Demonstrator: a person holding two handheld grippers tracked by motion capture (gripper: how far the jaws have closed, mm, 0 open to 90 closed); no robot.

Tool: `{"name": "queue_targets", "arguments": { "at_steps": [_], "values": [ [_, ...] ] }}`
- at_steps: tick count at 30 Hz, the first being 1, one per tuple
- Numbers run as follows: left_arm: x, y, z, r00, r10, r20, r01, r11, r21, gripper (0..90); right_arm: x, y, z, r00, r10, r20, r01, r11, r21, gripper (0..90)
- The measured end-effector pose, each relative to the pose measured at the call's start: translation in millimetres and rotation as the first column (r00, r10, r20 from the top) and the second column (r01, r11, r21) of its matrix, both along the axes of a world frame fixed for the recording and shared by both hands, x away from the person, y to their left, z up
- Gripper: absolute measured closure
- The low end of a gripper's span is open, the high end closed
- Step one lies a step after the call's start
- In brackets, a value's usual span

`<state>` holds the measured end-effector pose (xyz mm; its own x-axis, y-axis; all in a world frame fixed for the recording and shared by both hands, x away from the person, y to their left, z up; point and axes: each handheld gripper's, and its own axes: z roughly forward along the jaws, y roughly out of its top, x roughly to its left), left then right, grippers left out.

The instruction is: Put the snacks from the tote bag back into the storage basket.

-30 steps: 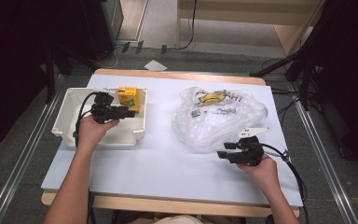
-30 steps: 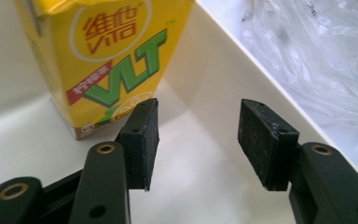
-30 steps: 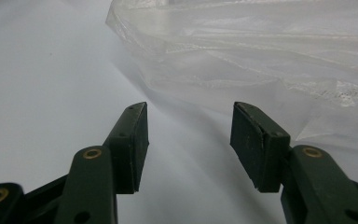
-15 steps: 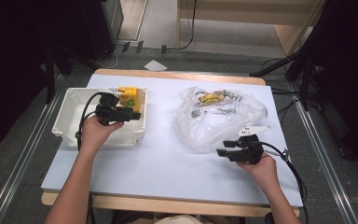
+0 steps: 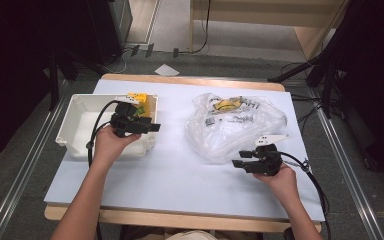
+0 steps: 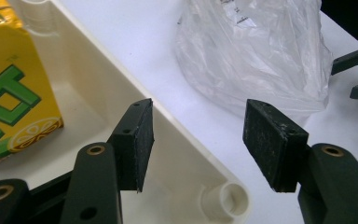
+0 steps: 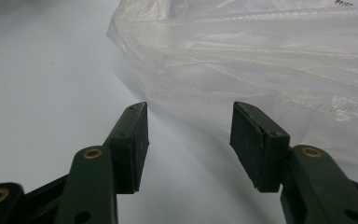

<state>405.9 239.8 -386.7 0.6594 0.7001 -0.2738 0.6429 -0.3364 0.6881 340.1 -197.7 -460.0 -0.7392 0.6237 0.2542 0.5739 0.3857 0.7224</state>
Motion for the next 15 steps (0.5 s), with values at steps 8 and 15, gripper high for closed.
{"name": "queue_targets", "arguments": {
  "at_steps": [8,15],
  "values": [
    [-7.1,-15.2,3.6,0.9991,-0.041,-0.003,0.041,0.9991,-0.001,41.7,0.0,0.2,0.1,1.0000,0.001,0.001,-0.001,1.000,-0.002,47.5],
    [-13.3,-33.2,3.6,0.9963,-0.086,0.010,0.086,0.9962,0.012,41.1,0.0,-0.2,0.5,1.0000,-0.001,0.002,0.001,1.000,-0.002,47.3]
  ]
}}
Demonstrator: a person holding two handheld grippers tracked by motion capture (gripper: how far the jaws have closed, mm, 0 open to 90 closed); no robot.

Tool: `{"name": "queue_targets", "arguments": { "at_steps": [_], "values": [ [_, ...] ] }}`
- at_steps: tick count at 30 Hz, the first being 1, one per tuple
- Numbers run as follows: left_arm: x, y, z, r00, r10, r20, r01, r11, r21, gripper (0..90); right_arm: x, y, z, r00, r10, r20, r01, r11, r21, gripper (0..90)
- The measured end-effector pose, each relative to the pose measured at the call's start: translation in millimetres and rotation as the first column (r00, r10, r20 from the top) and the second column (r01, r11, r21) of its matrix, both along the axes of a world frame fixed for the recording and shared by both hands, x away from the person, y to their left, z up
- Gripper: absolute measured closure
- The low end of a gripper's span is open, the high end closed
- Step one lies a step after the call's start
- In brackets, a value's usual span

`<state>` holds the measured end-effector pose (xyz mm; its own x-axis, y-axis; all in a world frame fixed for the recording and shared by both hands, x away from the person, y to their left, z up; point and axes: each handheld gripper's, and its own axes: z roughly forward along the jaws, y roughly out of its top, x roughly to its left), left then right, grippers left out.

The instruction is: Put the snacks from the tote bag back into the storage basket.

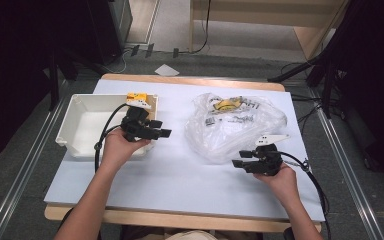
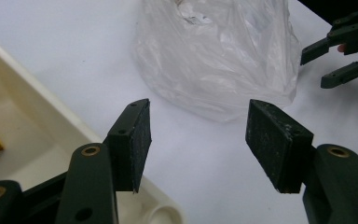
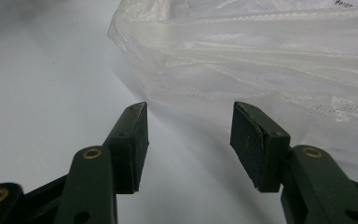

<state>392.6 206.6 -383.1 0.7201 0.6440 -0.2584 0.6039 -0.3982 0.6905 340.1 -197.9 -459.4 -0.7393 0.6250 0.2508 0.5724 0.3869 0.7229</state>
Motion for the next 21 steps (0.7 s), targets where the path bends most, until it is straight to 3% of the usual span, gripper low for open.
{"name": "queue_targets", "arguments": {
  "at_steps": [17,21],
  "values": [
    [-21.8,-45.3,-11.9,0.9948,-0.091,0.044,0.090,0.9956,0.024,41.3,-0.5,-0.1,1.1,0.9999,0.013,0.002,-0.013,1.000,0.006,49.0],
    [-25.2,-53.5,-16.5,0.9930,-0.112,0.035,0.111,0.9933,0.032,41.3,-1.3,0.5,1.5,0.9999,0.011,-0.004,-0.011,1.000,0.012,49.2]
  ]
}}
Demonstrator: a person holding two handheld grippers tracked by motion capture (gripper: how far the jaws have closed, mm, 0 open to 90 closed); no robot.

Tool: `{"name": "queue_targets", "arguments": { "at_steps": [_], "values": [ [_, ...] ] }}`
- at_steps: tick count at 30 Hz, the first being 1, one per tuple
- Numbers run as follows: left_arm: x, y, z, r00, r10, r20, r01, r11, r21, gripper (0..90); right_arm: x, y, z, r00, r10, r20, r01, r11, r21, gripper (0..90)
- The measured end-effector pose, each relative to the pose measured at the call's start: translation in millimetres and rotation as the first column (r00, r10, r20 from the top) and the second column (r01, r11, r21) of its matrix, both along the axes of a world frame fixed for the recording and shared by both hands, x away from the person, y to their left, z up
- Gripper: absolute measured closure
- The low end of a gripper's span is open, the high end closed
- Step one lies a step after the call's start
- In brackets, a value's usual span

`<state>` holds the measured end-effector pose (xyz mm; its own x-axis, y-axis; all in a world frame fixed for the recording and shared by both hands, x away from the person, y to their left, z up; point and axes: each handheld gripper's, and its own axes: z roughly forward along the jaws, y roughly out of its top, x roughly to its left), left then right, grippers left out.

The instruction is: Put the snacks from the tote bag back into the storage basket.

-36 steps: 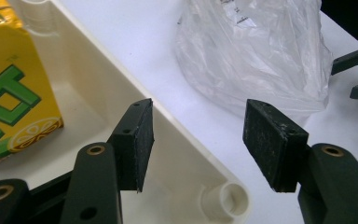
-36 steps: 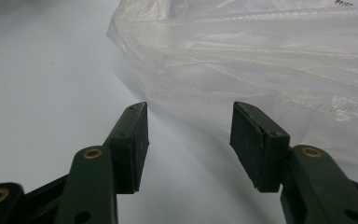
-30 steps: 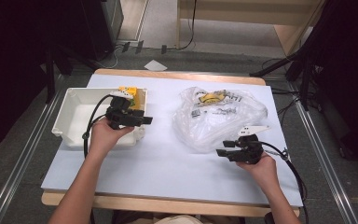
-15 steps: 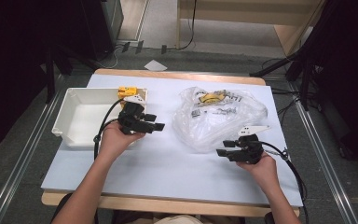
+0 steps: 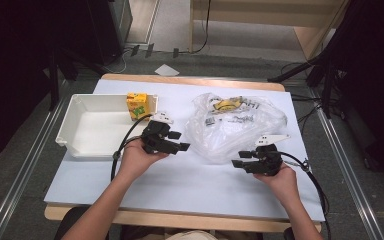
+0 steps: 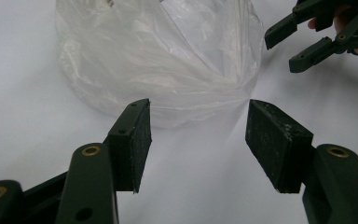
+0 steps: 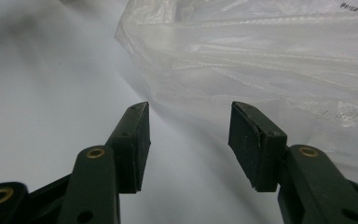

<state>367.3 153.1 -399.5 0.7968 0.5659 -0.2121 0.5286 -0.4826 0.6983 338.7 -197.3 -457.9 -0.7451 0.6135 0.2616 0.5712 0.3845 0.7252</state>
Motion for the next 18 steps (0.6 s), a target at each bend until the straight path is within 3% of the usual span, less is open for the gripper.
{"name": "queue_targets", "arguments": {
  "at_steps": [18],
  "values": [
    [-8.4,-22.9,-26.3,0.9991,-0.041,-0.011,0.041,0.9988,0.028,41.4,-0.3,1.9,-0.7,1.0000,0.002,0.002,-0.002,1.000,-0.005,48.8]
  ]
}}
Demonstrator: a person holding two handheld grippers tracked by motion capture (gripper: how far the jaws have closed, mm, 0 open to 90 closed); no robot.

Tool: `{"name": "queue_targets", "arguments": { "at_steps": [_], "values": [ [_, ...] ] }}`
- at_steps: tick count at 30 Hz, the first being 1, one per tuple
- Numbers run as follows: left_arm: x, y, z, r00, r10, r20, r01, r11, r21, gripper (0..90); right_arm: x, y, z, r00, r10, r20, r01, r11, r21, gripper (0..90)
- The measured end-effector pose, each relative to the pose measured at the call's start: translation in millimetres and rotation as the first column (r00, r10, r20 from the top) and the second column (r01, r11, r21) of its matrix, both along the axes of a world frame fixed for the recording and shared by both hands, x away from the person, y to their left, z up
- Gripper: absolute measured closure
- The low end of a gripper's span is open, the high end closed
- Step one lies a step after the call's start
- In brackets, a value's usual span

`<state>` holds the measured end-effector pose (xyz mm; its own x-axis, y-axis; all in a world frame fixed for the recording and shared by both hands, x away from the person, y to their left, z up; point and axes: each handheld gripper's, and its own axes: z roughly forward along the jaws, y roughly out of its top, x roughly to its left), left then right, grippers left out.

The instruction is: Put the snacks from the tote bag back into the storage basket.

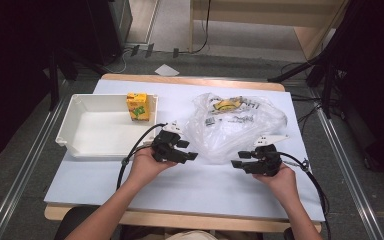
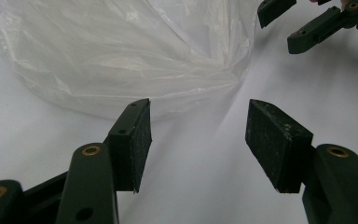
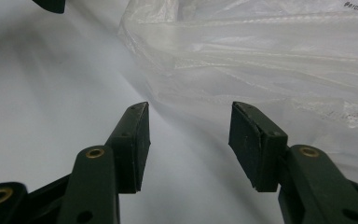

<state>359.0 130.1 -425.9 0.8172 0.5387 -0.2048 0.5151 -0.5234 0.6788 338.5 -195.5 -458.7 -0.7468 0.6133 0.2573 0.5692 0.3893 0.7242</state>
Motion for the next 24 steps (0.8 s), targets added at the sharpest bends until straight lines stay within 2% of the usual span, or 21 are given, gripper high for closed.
{"name": "queue_targets", "arguments": {
  "at_steps": [8,14,24],
  "values": [
    [2.6,-1.0,-7.2,0.9999,-0.001,-0.011,0.001,0.9998,0.020,41.4,-0.2,0.9,-0.6,1.0000,0.002,0.000,-0.002,1.000,-0.004,48.6],
    [5.0,1.7,-9.0,0.9998,0.008,-0.017,-0.008,0.9999,0.015,41.4,-0.1,1.3,-1.0,1.0000,0.004,0.000,-0.004,1.000,-0.007,48.5],
    [5.4,-0.5,-13.2,0.9996,-0.001,-0.029,0.002,0.9995,0.031,41.3,0.2,1.8,-1.6,1.0000,0.006,-0.003,-0.006,1.000,-0.010,48.4]
  ]
}}
